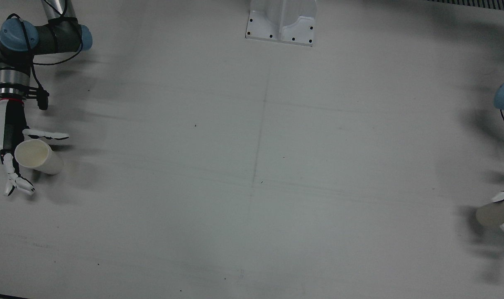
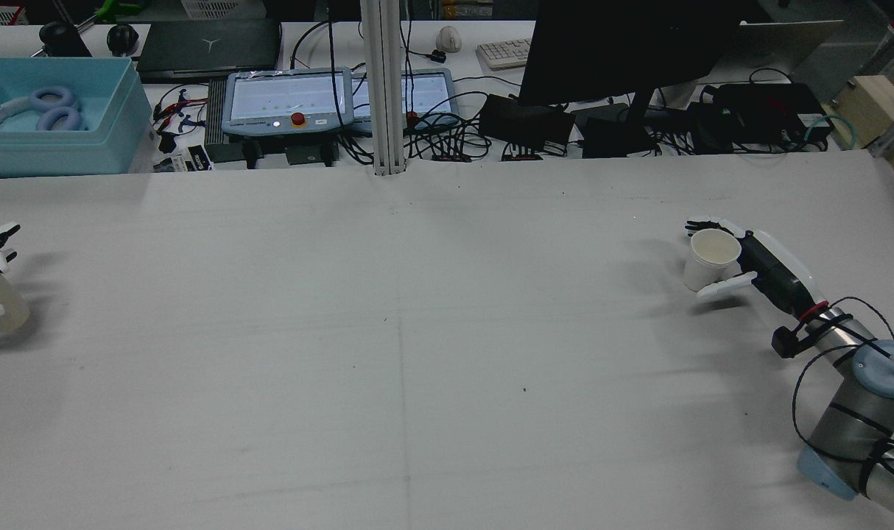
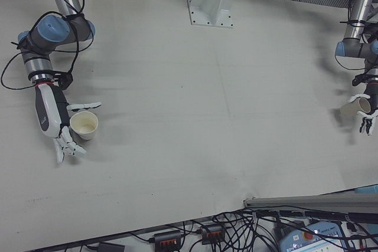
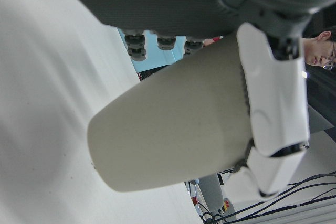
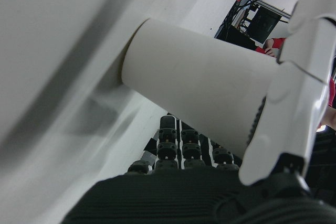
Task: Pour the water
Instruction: 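Reach the right hand to the farther white paper cup, grasp and lift it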
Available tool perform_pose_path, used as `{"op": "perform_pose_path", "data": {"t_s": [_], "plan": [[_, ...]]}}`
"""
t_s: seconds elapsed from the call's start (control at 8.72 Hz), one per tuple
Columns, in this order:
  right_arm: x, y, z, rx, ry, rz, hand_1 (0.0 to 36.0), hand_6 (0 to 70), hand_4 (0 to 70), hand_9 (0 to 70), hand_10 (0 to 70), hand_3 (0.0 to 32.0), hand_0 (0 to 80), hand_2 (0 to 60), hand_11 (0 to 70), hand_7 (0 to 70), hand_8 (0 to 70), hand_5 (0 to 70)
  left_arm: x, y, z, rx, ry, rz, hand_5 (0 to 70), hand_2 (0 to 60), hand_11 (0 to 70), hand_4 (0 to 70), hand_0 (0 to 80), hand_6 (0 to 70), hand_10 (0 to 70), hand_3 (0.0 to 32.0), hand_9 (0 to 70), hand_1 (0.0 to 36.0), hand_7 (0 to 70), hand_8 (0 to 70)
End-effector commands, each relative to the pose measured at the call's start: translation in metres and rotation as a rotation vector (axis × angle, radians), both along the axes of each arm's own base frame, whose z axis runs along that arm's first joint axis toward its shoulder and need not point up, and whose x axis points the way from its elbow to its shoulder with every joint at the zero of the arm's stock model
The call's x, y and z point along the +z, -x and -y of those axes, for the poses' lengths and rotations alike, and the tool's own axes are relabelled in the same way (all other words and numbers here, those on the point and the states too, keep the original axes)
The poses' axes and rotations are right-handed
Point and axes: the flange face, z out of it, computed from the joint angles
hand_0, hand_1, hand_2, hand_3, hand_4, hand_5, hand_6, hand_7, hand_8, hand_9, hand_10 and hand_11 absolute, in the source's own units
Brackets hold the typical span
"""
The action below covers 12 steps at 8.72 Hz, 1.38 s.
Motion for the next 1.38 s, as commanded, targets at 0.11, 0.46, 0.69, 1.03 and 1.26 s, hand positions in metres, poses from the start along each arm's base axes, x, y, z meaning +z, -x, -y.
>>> {"op": "perform_pose_path", "data": {"t_s": [0.11,0.46,0.69,1.03,1.26], "plan": [[-0.017,0.001,0.002,0.02,-0.026,-0.014,28.9,32.3,42.7,52.0,30.5,0.0,79.7,19.8,45.7,47.0,38.9,56.0,0.011,0.006,-0.01,0.001,0.01,0.0,70.0,60.0,10.0,64.0,56.3,4.9,5.9,0.0,0.5,31.4,9.5,4.1],[-0.025,-0.011,-0.002,0.034,-0.033,-0.004,35.9,44.4,53.0,66.9,46.2,0.0,80.0,54.4,67.1,57.6,49.4,70.0,0.008,0.006,-0.01,0.001,0.004,-0.004,70.0,60.0,10.4,63.5,56.0,4.9,6.1,0.0,0.4,31.0,9.2,4.0],[-0.078,-0.073,-0.016,0.109,-0.05,0.008,36.0,42.8,45.0,62.5,42.8,0.0,80.0,44.0,62.5,54.5,46.6,66.7,-0.027,0.0,-0.001,0.004,-0.015,-0.013,70.0,60.0,9.8,65.0,57.3,5.4,5.6,0.0,0.5,32.1,9.9,4.1],[-0.168,-0.144,-0.012,0.14,-0.069,-0.018,32.9,47.5,42.2,62.5,43.6,0.0,80.0,33.4,63.5,54.5,47.6,62.1,-0.134,-0.058,0.035,0.052,-0.059,-0.024,70.0,60.0,9.0,67.7,64.5,6.4,4.7,0.0,0.8,36.0,11.0,4.9],[-0.197,-0.169,-0.012,0.181,-0.072,-0.02,32.8,50.5,45.1,62.2,42.5,0.0,80.0,31.6,61.9,56.8,47.5,62.7,-0.205,-0.151,0.024,0.134,-0.069,-0.06,70.0,60.0,8.3,67.1,66.1,6.5,4.3,0.0,0.8,36.0,11.3,5.2]]}}
